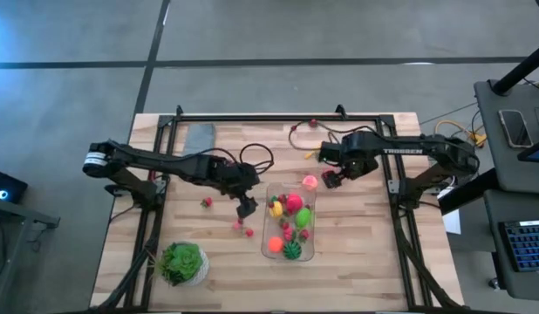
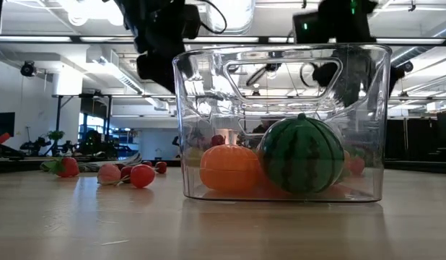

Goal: Pick and placing Produce into tupperware
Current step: Put the strawberry into the transparent bin

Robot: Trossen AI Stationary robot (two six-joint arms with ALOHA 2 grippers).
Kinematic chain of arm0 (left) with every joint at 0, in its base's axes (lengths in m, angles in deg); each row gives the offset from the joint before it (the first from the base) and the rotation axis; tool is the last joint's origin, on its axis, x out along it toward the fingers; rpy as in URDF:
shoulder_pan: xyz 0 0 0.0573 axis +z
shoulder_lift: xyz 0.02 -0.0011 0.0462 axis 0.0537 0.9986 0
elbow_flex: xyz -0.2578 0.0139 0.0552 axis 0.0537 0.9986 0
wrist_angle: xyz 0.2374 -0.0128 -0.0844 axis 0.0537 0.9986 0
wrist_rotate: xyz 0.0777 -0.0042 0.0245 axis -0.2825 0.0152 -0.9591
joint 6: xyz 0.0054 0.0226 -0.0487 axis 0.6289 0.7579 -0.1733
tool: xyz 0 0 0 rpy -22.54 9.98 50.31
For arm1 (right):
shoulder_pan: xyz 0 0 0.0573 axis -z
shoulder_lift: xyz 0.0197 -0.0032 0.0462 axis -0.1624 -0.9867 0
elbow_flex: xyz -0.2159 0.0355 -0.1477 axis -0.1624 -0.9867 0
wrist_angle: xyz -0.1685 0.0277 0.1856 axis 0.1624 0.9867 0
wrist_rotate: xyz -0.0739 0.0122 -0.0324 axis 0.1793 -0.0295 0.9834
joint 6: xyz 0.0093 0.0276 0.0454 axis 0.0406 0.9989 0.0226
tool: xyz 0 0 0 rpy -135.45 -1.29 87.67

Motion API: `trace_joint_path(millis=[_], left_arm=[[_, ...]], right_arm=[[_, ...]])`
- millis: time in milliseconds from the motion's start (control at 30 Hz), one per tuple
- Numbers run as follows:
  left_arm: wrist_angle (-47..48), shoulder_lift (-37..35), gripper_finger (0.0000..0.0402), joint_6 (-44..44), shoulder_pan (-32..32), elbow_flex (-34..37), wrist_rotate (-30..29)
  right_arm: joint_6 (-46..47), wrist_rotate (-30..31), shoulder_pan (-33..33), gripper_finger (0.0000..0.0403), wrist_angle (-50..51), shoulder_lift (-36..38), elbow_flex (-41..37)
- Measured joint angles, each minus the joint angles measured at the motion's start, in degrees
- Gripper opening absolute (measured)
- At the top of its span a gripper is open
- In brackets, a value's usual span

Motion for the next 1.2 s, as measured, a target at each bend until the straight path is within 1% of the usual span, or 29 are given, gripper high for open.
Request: trace_joint_path(millis=[133,233,333,433,600,800,867,1100,1200], left_arm=[[4.02,0.0,0.0295,0.13,0.0,0.04,-3.52],[6.09,0.0,0.0295,2.5,0.02,0.04,-7.58],[6.21,0.0,0.0295,5.81,0.17,0.04,-9.97],[5.79,0.0,0.0295,9.03,0.79,0.04,-10.38],[5.74,0.0,0.0295,11.97,2.96,0.04,-10.56],[5.71,0.0,0.0295,14.24,4.58,0.04,-10.44],[5.73,0.0,0.0295,15.17,4.7,0.04,-10.44],[6.27,0.0,0.0295,15.81,5.15,0.04,-10.4],[6.24,0.0,0.0295,17.05,5.36,0.04,-10.43]], right_arm=[[6.75,-2.31,5.09,0.0327,-13.54,3.59,-9.41],[12.59,-1.66,7.17,0.0327,-19.38,6.45,-14.55],[17.94,1.93,7.88,0.0327,-20.79,8.74,-17.72],[23.75,5.12,7.88,0.0327,-20.73,10.37,-19.69],[32.49,7.53,7.9,0.0327,-22.36,11.01,-21.65],[37.63,7.59,7.88,0.0327,-29.09,8.77,-23.07],[39.13,7.56,7.88,0.0327,-29.26,7.31,-23.29],[40.41,4.54,7.81,0.0323,-29.13,3.18,-23.01],[40.41,4.54,7.73,0.0303,-29.33,2.74,-22.27]])
